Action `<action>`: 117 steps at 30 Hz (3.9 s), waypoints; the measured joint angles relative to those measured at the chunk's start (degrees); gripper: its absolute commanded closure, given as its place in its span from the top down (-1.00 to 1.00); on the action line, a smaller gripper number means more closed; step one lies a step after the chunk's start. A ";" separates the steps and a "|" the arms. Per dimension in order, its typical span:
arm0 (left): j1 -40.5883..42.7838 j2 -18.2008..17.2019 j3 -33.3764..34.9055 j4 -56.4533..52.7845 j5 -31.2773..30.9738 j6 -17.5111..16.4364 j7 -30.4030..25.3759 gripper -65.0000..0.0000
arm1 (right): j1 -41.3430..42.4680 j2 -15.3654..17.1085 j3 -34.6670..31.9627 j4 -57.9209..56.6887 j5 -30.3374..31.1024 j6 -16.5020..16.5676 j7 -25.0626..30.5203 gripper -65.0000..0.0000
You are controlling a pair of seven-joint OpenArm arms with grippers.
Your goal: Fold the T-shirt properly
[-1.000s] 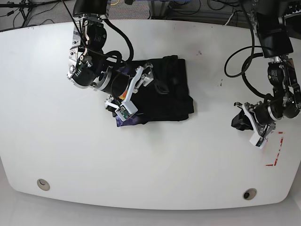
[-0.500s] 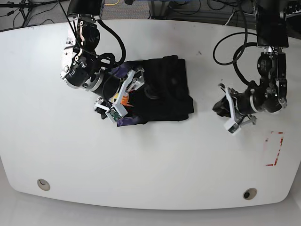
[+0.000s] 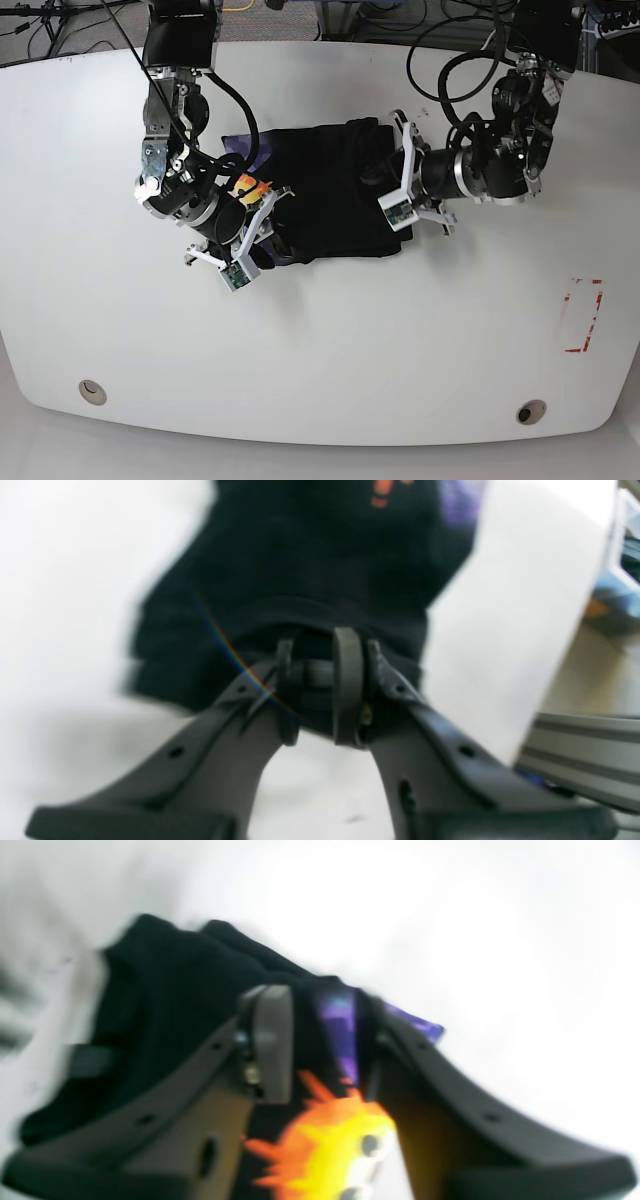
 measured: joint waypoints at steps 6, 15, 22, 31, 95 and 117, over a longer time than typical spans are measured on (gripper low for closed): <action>0.37 0.13 4.24 -0.20 3.06 0.00 0.11 -0.67 | 1.97 0.48 -0.02 -9.09 -2.16 0.13 8.90 -0.49; 1.22 0.17 10.62 -2.43 11.69 -0.04 -0.13 -0.67 | 4.57 3.06 -2.23 -24.65 -8.17 2.67 23.74 -0.50; -2.93 0.81 12.13 -11.65 18.45 0.02 -1.90 -0.67 | 2.16 5.97 -2.21 -28.17 -5.44 2.78 28.76 -0.51; -10.36 1.97 12.87 -21.84 18.58 -0.33 -8.15 -0.67 | -6.78 9.49 -1.77 -21.20 -1.05 2.05 29.55 -0.51; -6.03 2.97 1.46 -23.17 21.66 -0.61 -13.73 -0.67 | -18.29 6.51 4.09 14.64 -1.49 2.56 7.06 -0.51; -10.16 5.44 -2.12 -1.51 24.76 -0.20 2.67 -0.67 | -19.58 6.62 8.41 15.82 -1.25 2.97 6.45 -0.51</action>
